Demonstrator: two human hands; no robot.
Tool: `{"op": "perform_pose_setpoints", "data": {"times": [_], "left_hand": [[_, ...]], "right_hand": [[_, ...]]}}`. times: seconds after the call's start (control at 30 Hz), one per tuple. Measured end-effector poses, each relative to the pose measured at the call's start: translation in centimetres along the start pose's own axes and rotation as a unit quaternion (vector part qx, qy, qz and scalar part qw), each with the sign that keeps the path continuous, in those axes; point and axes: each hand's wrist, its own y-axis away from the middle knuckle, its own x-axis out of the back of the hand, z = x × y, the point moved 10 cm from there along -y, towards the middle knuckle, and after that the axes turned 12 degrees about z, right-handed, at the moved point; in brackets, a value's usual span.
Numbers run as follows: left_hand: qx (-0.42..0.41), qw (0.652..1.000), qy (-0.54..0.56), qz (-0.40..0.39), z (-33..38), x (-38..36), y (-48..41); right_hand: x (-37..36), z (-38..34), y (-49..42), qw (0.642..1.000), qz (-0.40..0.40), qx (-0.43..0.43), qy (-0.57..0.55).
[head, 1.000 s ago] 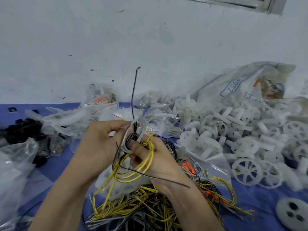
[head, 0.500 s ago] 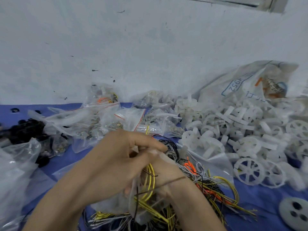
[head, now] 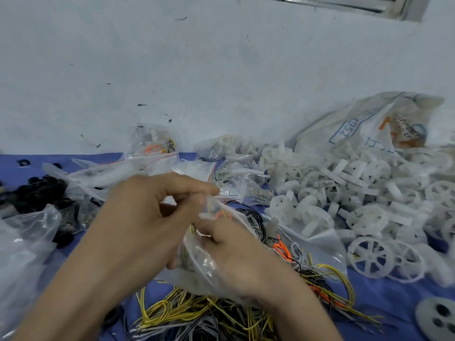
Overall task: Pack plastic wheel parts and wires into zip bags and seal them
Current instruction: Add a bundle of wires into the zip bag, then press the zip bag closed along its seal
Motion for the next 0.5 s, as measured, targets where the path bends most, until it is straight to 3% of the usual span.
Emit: {"op": "perform_pose_setpoints", "data": {"times": [0.1,0.17,0.27,0.33,0.37,0.5], "left_hand": [[-0.003,0.999,0.013,0.042,-0.2,1.3,-0.8],[0.001,0.998,0.015,0.066,-0.8,1.9,-1.1],[0.008,0.996,0.017,0.093,-1.6,2.3,-1.4],[0.012,0.994,0.032,0.107,-2.0,2.6,-1.5],[0.014,0.993,0.035,0.108,-2.2,2.7,-1.6],[-0.007,0.997,0.01,0.082,-2.2,2.9,-2.0]], "right_hand": [[3.2,-0.7,1.5,0.998,0.043,0.025,0.024],[4.9,-1.1,1.8,0.997,0.067,0.014,-0.029],[4.7,-1.6,2.3,0.997,0.017,0.016,-0.073],[3.8,-1.2,2.4,0.998,-0.029,0.041,0.025],[4.2,-0.6,2.1,0.993,-0.011,0.054,0.104],[7.8,0.1,0.6,0.93,0.172,0.099,0.31]]}}
